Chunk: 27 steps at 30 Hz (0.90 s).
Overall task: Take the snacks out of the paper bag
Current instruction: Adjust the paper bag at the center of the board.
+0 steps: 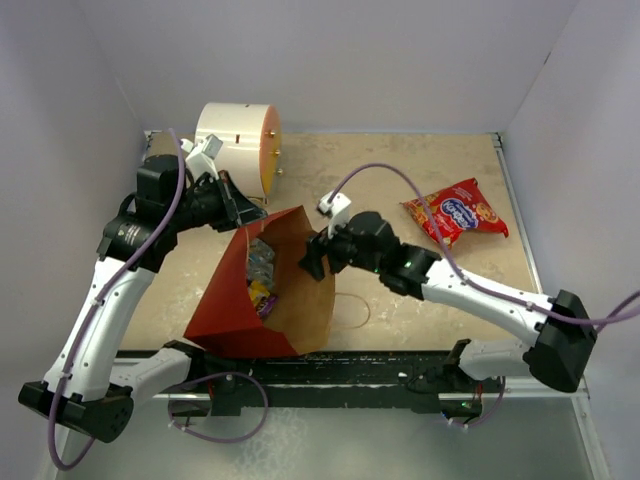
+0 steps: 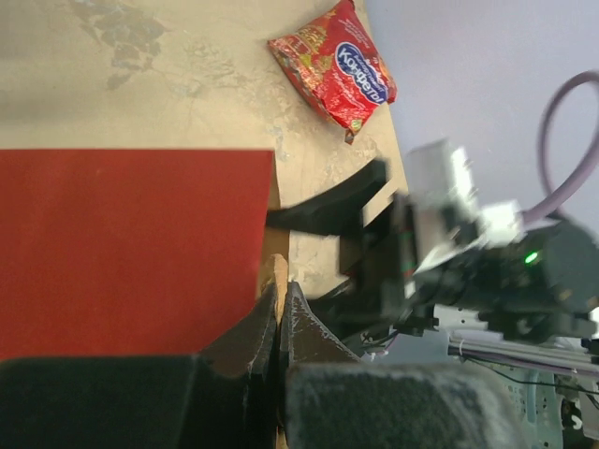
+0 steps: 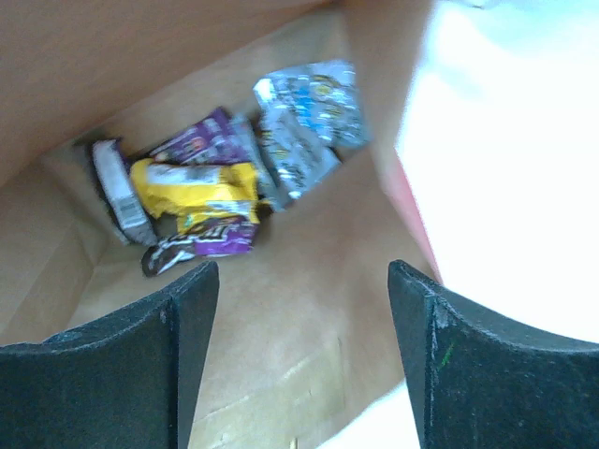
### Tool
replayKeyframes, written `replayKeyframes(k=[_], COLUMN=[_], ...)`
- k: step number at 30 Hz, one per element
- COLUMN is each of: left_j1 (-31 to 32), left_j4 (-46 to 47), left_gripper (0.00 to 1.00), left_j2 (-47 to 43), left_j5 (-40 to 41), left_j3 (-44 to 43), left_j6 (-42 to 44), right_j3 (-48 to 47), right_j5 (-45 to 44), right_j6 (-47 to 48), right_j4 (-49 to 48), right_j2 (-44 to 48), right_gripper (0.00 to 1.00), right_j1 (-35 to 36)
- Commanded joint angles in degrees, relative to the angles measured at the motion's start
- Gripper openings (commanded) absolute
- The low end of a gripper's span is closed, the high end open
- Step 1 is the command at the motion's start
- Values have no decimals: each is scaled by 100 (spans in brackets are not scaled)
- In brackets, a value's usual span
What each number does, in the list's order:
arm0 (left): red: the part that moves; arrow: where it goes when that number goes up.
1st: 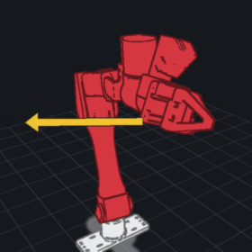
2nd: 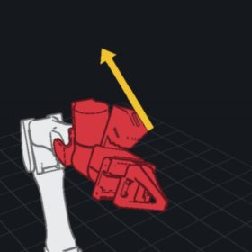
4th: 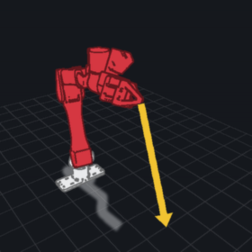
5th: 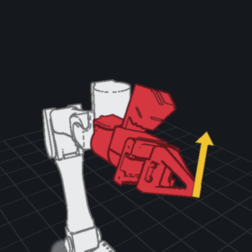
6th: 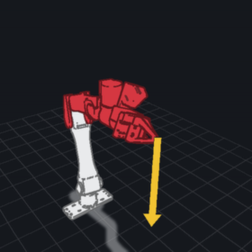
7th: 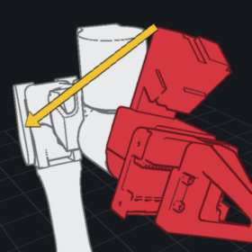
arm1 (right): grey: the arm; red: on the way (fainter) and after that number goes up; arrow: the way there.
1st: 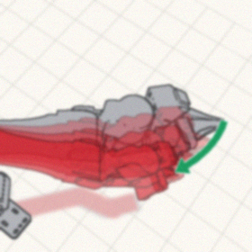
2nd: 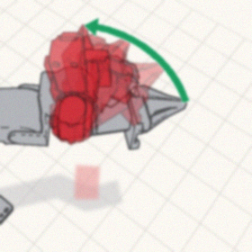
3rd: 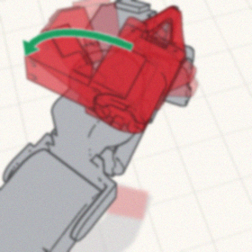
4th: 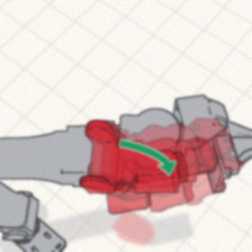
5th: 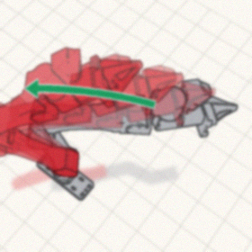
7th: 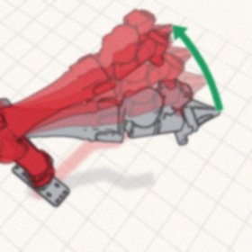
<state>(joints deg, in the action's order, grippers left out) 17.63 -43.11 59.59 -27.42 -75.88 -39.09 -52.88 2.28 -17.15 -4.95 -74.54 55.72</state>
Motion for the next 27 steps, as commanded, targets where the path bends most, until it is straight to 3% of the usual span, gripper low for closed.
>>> replayKeyframes(k=[1,5,8,10,15,18,23,27], left_j1=[-29,-30,-26,-28,-31,-25,-27,-30], left_j4=[280,327,298,189,57,-139,-246,-425], left_gripper=[0,0,0,0,0,0,0,0], left_j2=[-40,-104,-52,3,35,54,53,3], left_j5=[291,372,393,454,504,539,551,822], left_j3=[-129,-17,-28,-103,-194,-323,-490,-639], left_j6=[222,218,277,349,408,536,653,841], right_j3=[-699,-984,-1150,-1199,-1540,-1671,-2365,-2677], right_j5=[-270,-714,-916,-730,233,570,1170,1410], right_j6=[-101,-37,18,506,2281,2731,2767,2761], right_j4=[1473,2309,2389,2191,1462,847,811,748], right_j2=[453,682,723,607,128,-121,-1026,-1512], right_gripper=[77,82,90,95,92,93,85,68], right_j1=[-573,-638,-688,-723,-738,-761,-799,-826])
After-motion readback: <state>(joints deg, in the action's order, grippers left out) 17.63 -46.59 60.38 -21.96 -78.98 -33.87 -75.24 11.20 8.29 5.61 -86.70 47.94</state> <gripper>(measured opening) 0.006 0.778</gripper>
